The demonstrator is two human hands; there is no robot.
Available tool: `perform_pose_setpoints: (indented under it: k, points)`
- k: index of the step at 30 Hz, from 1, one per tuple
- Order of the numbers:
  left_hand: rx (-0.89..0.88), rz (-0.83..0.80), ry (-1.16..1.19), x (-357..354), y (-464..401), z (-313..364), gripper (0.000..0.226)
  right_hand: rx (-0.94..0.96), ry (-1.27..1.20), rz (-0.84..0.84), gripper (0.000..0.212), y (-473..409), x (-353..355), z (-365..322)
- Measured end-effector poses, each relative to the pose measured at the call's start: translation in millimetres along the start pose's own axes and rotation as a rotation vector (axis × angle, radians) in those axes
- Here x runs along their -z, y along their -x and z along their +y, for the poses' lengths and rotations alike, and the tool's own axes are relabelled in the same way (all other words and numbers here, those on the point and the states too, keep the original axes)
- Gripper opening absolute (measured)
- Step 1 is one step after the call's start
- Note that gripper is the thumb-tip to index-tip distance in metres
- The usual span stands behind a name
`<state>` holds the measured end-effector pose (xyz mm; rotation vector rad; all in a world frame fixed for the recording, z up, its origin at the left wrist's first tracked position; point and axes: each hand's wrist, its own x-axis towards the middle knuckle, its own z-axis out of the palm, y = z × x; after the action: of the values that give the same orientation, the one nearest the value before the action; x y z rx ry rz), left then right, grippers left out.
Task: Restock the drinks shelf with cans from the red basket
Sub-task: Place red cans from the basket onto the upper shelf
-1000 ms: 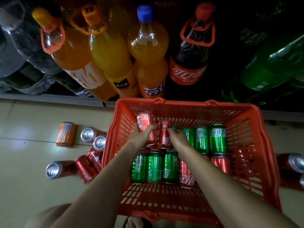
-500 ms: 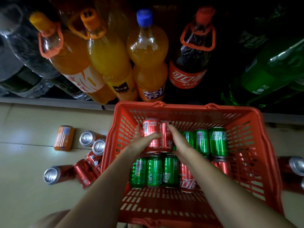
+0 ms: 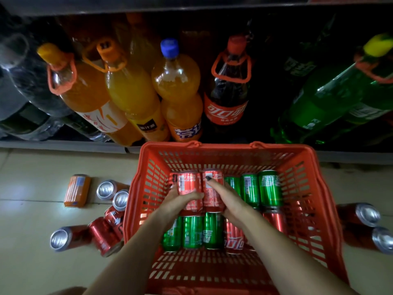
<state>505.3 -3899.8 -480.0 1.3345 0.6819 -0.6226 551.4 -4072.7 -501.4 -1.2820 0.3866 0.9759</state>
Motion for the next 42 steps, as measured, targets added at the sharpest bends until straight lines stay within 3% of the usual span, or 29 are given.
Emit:
perform_pose_setpoints:
  k: [7, 11, 14, 27, 30, 33, 42]
  points:
    - [-0.120, -0.010, -0.069, -14.3, 12.8, 12.2, 0.080, 0.067, -0.063, -0.001, 0.075, 19.7, 6.1, -1.1]
    - [-0.239, 0.010, -0.082, -27.5, 46.8, 42.4, 0.070, 0.171, -0.060, 0.026, 0.060, 56.4, 0.4, -30.9]
    - [-0.356, 0.018, -0.098, -37.0, 95.2, 84.5, 0.070, 0.271, -0.051, 0.046, 0.067, 107.1, -18.9, -74.6]
    - [-0.778, 0.048, -0.180, -102.1, 463.1, 424.2, 0.088, 0.674, -0.089, -0.042, 0.066, 463.4, -147.7, -398.4]
    - [-0.892, 0.064, -0.193, -127.3, 562.1, 512.3, 0.084, 0.777, -0.070, -0.080, 0.075, 560.1, -177.8, -481.3]
    - [-1.015, 0.056, -0.219, -147.8, 652.4, 589.7, 0.080, 0.895, -0.036, -0.109, 0.069, 649.9, -203.8, -557.3]
    - [-1.327, 0.040, -0.235, -195.9, 826.8, 754.2, 0.076, 1.174, 0.097, -0.164, 0.065, 837.5, -250.3, -723.4]
